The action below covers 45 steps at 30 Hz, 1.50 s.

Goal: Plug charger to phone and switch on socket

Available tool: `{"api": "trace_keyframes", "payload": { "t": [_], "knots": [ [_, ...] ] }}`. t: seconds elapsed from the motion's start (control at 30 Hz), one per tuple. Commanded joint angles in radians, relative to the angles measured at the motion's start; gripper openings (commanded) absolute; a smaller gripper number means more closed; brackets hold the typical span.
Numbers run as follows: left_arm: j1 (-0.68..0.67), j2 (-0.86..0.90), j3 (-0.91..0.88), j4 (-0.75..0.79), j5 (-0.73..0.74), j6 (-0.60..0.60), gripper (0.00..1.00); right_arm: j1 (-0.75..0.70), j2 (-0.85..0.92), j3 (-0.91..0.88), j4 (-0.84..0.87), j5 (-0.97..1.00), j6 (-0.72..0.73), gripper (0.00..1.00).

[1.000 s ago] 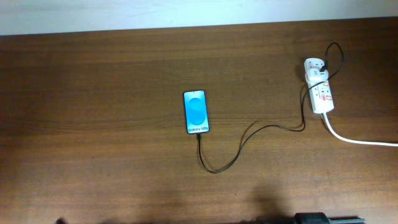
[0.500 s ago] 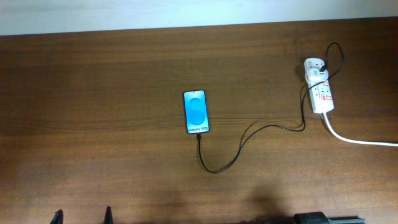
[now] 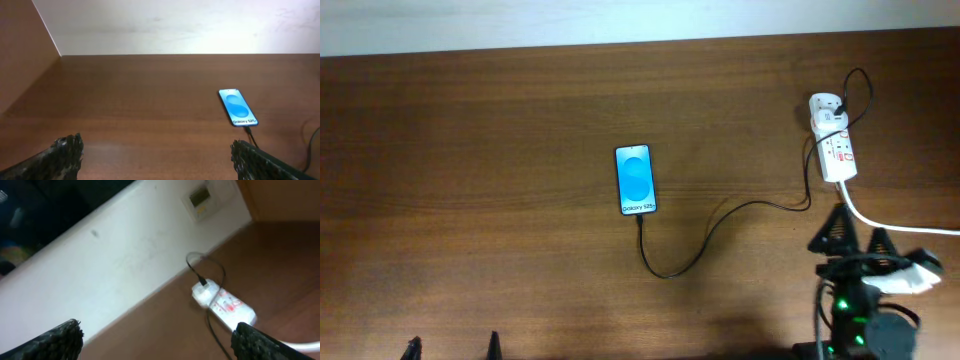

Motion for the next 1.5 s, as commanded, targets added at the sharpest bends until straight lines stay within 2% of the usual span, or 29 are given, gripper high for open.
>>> {"api": "trace_keyframes", "payload": {
  "t": [0.0,0.13,0.2,0.27,0.3,0.37,0.47,0.5,1.13,1.17,1.33,1.4,1.47],
  "knots": [
    [0.004,-0.002,0.006,0.002,0.003,-0.010,0.99,0.004,-0.011,-0.097,0.037,0.006,-0.021,0.98],
    [0.004,-0.002,0.006,0.002,0.003,-0.010,0.99,0.003,-0.011,-0.182,0.150,0.005,-0.255,0.98],
    [0.004,-0.002,0.006,0.002,0.003,-0.010,0.99,0.003,-0.011,-0.214,0.212,-0.001,-0.304,0.98],
    [0.004,-0.002,0.006,0.002,0.003,-0.010,0.99,0.003,-0.011,-0.260,0.307,-0.069,-0.406,0.98],
    [0.004,-0.002,0.006,0.002,0.003,-0.010,0.99,0.003,-0.011,-0.308,0.394,-0.171,-0.535,0.98],
    [0.004,-0.002,0.006,0.002,0.003,-0.010,0.99,0.003,-0.011,-0.313,0.383,-0.209,-0.618,0.98],
    [0.004,-0.002,0.006,0.002,0.003,-0.010,0.99,0.002,-0.011,-0.313,0.338,-0.209,-0.618,0.98],
    [0.004,-0.002,0.006,0.002,0.003,-0.010,0.99,0.002,-0.011,-0.313,0.252,-0.210,-0.595,0.98],
    [0.004,-0.002,-0.016,0.022,0.011,-0.010,0.99,0.001,-0.010,-0.313,0.259,-0.210,-0.595,0.98],
    [0.004,-0.002,-0.045,0.061,0.010,-0.009,0.99,0.001,-0.010,-0.313,0.259,-0.210,-0.595,0.98],
    [0.058,-0.004,-0.596,0.708,0.018,0.021,0.99,0.001,-0.010,-0.313,0.259,-0.210,-0.595,0.98],
    [0.064,-0.004,-0.801,0.922,0.058,0.024,0.99,0.001,-0.010,-0.313,0.259,-0.210,-0.595,0.98],
    [0.064,-0.004,-0.929,1.091,0.084,0.048,0.99,0.001,-0.010,-0.313,0.259,-0.210,-0.595,0.98]
  ]
}}
